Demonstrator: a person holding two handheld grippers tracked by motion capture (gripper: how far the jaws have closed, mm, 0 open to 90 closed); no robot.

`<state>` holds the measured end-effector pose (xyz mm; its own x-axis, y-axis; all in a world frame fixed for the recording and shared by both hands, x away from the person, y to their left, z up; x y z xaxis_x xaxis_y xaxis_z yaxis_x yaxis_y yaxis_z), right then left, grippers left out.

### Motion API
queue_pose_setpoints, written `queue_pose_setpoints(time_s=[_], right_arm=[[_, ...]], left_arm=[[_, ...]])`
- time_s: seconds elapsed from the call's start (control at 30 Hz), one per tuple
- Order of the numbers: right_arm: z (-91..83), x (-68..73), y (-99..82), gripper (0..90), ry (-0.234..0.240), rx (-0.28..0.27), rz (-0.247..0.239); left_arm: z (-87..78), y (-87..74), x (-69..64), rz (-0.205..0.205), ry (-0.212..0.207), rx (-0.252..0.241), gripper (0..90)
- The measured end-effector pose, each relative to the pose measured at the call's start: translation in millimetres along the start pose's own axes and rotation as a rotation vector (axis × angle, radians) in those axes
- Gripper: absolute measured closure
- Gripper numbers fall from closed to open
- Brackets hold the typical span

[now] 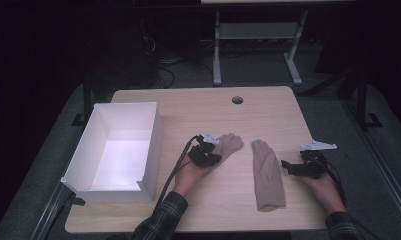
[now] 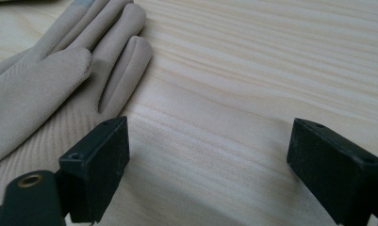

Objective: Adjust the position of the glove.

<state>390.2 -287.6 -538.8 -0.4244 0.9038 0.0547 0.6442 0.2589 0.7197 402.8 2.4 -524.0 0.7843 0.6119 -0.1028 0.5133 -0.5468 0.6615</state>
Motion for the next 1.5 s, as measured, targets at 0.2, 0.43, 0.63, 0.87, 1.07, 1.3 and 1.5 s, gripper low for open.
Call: queue_pose_setpoints(time_s=[0.2,0.43,0.63,0.87,1.07,1.3,1.5], right_arm=[[0.0,0.1,0.0,13.1,0.000,0.000,0.001],[0.0,0.0,0.0,13.1,0.000,0.000,0.000],[0.0,0.1,0.0,13.1,0.000,0.000,0.000],[0.0,0.1,0.0,13.1,0.000,0.000,0.001],[0.0,0.1,0.0,13.1,0.001,0.000,0.001],[0.0,0.3,0.0,13.1,0.002,0.000,-0.001],[0.1,0.7,0.0,13.1,0.005,0.000,-0.002]], left_arm=[[-0.6,3.7,-7.9,0.017,-0.024,-0.006,89.5],[-22.0,0.8,4.2,0.026,0.016,-0.003,89.5],[-39.2,-7.7,24.6,-0.006,0.091,-0.001,89.5],[-34.4,-18.6,50.3,-0.070,0.160,0.026,89.5],[-33.9,-23.4,45.0,-0.053,0.160,0.054,89.5],[-40.4,-32.3,26.2,-0.029,0.107,0.096,89.5],[-46.0,-41.6,10.0,-0.017,0.026,0.091,89.5]])
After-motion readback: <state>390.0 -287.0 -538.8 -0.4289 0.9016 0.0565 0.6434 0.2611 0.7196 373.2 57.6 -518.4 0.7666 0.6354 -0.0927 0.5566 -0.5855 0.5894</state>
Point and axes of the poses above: each handheld gripper's, and its own axes: z roughly forward along the jaws, y roughly out of its top, x roughly to its left, the point moved 8 cm from there along z, roughly forward along the jaws, and after that the axes turned 2 degrees about y, right-handed, at the moved point
